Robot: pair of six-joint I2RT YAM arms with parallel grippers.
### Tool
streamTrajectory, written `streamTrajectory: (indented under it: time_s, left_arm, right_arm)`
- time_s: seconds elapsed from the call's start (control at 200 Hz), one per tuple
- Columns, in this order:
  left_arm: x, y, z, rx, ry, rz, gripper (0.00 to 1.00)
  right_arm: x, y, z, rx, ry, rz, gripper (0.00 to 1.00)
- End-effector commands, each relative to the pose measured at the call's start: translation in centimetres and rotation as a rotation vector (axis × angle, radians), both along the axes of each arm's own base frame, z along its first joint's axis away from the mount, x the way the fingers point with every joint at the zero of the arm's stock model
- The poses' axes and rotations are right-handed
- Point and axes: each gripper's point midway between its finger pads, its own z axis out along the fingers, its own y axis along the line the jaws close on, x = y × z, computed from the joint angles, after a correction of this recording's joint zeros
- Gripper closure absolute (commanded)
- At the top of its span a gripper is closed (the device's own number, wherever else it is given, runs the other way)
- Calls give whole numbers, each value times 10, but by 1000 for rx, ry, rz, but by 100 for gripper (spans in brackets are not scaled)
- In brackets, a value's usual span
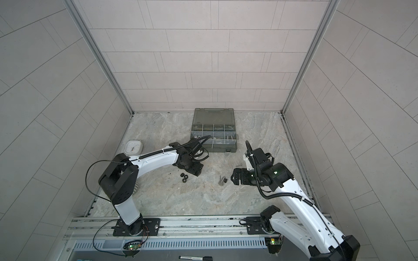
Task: Sort the screws and nuts into containers
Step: 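Lower and close the left gripper on the large hex bolt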
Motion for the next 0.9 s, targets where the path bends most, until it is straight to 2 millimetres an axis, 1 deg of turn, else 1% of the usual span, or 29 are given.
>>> streamTrajectory:
  time_s: [0.0,0.145,0.245,0.375,0.445,0.515,0.63,0.68,0.756,0.801,0.831,0.891]
  left_arm:
    - [9,-10,3,3,-29,-20,15]
    - [11,-17,-3,13,-20,-40,15]
    - [13,-17,-8,33,-12,-48,17]
    - [12,-18,-15,48,7,-50,29]
    - [12,-16,-20,59,13,-50,38]
    - [11,-15,-22,71,16,-50,42]
    - [12,-13,-27,92,21,-48,52]
    - [12,-13,-28,98,24,-46,55]
    - [12,-14,-31,106,29,-50,68]
    - [12,-14,-32,110,32,-51,74]
    - [12,-14,-32,112,35,-51,76]
    - [12,-16,-31,112,36,-53,76]
  right_arm:
    - [-8,-8,-1,-25,3,-20,1]
    - [-7,-15,3,-37,-43,-42,1]
    - [-9,-17,2,-46,-39,-36,1]
    - [-10,-19,2,-63,-33,-27,1]
    - [-11,-21,3,-70,-36,-28,1]
    - [-11,-22,2,-76,-36,-28,1]
    - [-11,-24,2,-85,-35,-27,1]
    - [-12,-26,1,-92,-33,-27,1]
    - [-11,-27,1,-96,-34,-26,1]
    - [-10,-27,1,-96,-34,-25,1]
    - [-10,-27,2,-98,-35,-24,1]
    - [-9,-28,3,-101,-37,-23,1]
